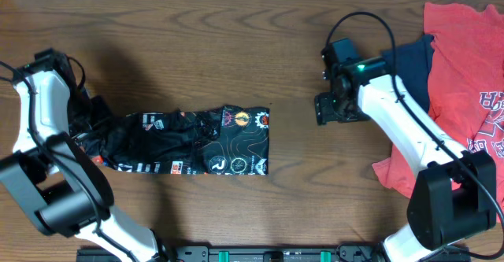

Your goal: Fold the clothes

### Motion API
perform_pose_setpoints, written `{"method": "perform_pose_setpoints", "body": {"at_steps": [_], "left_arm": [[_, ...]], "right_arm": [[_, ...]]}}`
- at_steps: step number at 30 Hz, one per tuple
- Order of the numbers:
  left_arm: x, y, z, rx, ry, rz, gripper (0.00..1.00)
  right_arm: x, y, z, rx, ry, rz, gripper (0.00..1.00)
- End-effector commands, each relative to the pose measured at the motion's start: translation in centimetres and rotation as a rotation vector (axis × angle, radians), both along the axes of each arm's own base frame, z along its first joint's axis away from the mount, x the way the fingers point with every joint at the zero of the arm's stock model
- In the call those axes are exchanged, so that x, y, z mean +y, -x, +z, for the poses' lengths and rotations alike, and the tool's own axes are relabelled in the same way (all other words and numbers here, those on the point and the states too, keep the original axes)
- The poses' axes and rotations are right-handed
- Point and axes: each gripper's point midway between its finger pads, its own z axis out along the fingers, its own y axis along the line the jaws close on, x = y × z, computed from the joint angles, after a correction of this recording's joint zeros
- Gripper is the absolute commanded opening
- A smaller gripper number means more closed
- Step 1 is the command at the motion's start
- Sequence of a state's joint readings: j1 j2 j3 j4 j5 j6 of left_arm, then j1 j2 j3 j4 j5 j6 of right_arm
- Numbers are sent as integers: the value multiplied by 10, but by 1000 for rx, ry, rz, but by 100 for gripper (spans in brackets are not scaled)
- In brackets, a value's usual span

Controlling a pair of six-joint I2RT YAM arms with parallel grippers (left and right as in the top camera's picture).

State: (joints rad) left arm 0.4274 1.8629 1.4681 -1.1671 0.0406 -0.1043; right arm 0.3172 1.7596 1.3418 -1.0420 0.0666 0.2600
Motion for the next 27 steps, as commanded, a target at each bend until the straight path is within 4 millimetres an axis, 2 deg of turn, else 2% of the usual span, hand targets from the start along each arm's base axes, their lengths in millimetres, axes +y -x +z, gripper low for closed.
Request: {"method": "perform_pose_setpoints", "body": {"at_steps": [1,5,12,14,20,27], "left_arm": [[-33,-8,24,-40,6,-57,6],[-88,-6,36,-15,16,-196,6],[-198,-15,35,-53,68,-413,6],[-222,-16,34,-74,67,-453,6],[-270,-18,23,-114,74,-507,7],[-293,-4,13,-78,74,-546,6]], "right_arm": [[-9,-4,3,-15,8,-28,73],[-11,-5,3,-14,8,-31,73],[-11,-5,3,-14,8,-31,73],[-11,-5,3,-14,8,-31,73],[-11,-5,3,-13,8,-31,74],[-11,-5,3,-13,9,-24,76]]}}
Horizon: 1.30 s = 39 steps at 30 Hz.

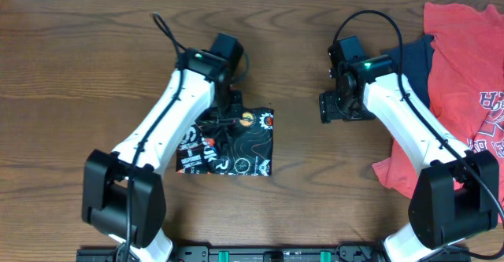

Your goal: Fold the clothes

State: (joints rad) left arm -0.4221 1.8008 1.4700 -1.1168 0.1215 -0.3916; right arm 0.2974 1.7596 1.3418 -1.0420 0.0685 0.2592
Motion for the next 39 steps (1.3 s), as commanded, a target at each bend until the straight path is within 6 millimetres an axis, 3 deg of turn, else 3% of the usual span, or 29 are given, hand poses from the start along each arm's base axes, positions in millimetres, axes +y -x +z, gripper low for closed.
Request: {"method": "perform_pose_setpoints", "body": {"at_steps": [1,9,12,16,30,36,39], "left_arm": [[-7,8,-7,30,-10,5,7],[-13,29,-7,84,-40,-60,6],[1,33,-2,105,-93,-61,6],[16,19,15,73,-118,-22,6],[-25,22,20,37,-29,-101,6],[-36,13,11,6,-9,-76,8],[-52,11,8,6,54,-66,9]], "right_arm": [[-4,-3,3,-13,7,-5,76],[-4,-3,3,-12,7,-4,76],[-4,-3,3,-12,7,-4,77],[-4,-3,3,-13,7,-4,76],[-3,-2,3,-10,0,-3,77],[-3,-1,3,-6,1,-3,77],[-3,-1,3,-7,1,-3,77]]}}
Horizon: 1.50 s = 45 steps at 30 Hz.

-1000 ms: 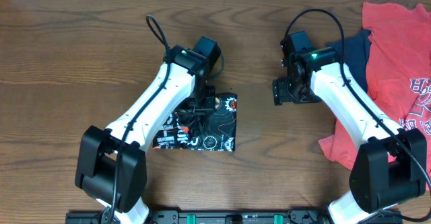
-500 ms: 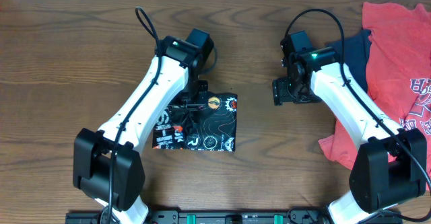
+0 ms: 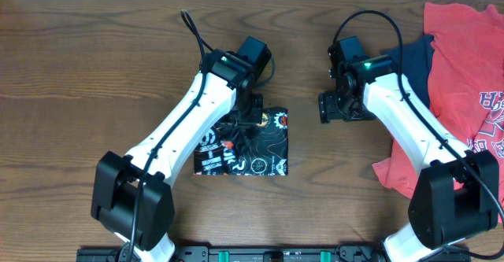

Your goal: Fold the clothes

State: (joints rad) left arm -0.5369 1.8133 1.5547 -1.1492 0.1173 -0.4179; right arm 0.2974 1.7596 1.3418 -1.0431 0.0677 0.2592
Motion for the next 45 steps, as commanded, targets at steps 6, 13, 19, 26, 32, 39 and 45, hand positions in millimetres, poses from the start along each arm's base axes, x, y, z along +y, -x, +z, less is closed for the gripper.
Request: {"method": "perform_pose_setpoints", "body": {"at_steps": [6,13,19,26,32,39,45], "left_arm": [[-56,0,-17,12,150,-50,30],[-68,9,-14,-1,155,-151,38],[-8,-26,4,-93,66,-46,38],[81,-68,7,-111,69,256,48],[120,-79,-6,-89,56,370,56],[129,-74,-24,-34,36,388,58],[129,-69,-29,-16,29,389,58]], "right_arm": [[-3,-1,3,-7,1,-3,77],[-2,0,2,-1,-2,-2,78],[52,7,8,30,-279,183,80],[119,21,13,5,-391,363,83],[173,28,-11,-29,-343,468,85],[207,21,-46,-119,-230,475,82],[213,24,-47,-134,-213,474,41]]}}
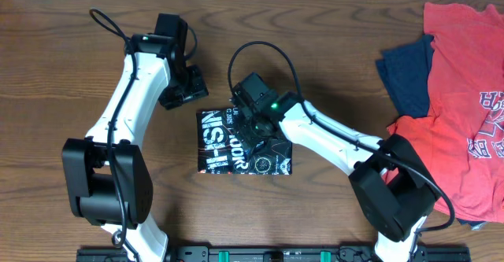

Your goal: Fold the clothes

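Note:
A black printed garment (pixel 224 148) lies folded into a small square on the wooden table (pixel 71 49), just left of centre. My right gripper (pixel 253 132) is down on the square's upper middle, and its fingers are hidden under the wrist. My left gripper (pixel 191 97) hovers just off the square's upper left corner, holding nothing, and looks open.
A red T-shirt (pixel 461 97) with white lettering is spread at the right edge. A navy garment (pixel 408 77) lies partly under it. A cable loops above each arm.
My left gripper has let go of the black garment and moved up and left off it. My right arm has come from the right of the square onto its top. The square shows white lettering now.
The black garment lay as a long strip with my left gripper at its left end. Then that end was over the right part, making a square, while my right gripper stayed beside it. Now the left is clear and the right rests on the square.

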### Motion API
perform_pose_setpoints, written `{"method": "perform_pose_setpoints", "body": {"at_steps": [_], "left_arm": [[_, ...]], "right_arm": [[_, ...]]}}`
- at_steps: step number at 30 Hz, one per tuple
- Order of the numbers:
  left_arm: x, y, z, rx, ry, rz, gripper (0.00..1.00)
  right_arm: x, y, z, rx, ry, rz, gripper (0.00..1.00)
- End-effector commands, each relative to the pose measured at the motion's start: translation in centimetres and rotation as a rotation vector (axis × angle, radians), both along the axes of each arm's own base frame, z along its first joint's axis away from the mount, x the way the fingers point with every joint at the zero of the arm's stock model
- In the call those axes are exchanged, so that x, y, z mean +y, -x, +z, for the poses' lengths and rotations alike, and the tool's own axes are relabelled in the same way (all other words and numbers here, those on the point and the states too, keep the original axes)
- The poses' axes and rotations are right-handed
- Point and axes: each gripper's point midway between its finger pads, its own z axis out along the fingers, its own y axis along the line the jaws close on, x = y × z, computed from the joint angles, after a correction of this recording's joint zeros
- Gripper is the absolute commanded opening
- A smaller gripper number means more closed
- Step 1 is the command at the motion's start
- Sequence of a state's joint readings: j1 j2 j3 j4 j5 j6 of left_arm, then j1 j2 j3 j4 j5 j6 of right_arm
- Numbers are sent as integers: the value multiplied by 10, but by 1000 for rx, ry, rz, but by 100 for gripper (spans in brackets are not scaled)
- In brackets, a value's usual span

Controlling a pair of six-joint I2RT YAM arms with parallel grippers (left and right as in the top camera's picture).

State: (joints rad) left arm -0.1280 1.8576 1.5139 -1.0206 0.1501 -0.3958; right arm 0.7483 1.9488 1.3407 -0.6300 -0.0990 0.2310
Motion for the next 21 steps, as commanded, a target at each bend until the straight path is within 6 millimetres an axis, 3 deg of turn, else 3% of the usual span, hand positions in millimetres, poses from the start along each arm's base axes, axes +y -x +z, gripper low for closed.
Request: {"method": "perform_pose_setpoints", "body": {"at_steps": [1,2,5,14,19,21], "left_arm": [[3,2,-6,20,-10,5,58],[3,2,-6,21,-11,5,58],[3,4,-7,27,-11,5,58],[3,6,-7,36,-12,5,58],[3,6,-7,36,-12,5,58],[3,6,-7,36,-12,5,59]], "right_arm": [[-6,-1,0,-10,36,-50,18],[-9,1,-1,3,47,-56,1],[-28,4,0,39,96,-151,1],[-128,21,8,95,417,-508,2],[-144,22,8,88,470,-558,15],[-147,25,8,100,482,-558,27]]}}
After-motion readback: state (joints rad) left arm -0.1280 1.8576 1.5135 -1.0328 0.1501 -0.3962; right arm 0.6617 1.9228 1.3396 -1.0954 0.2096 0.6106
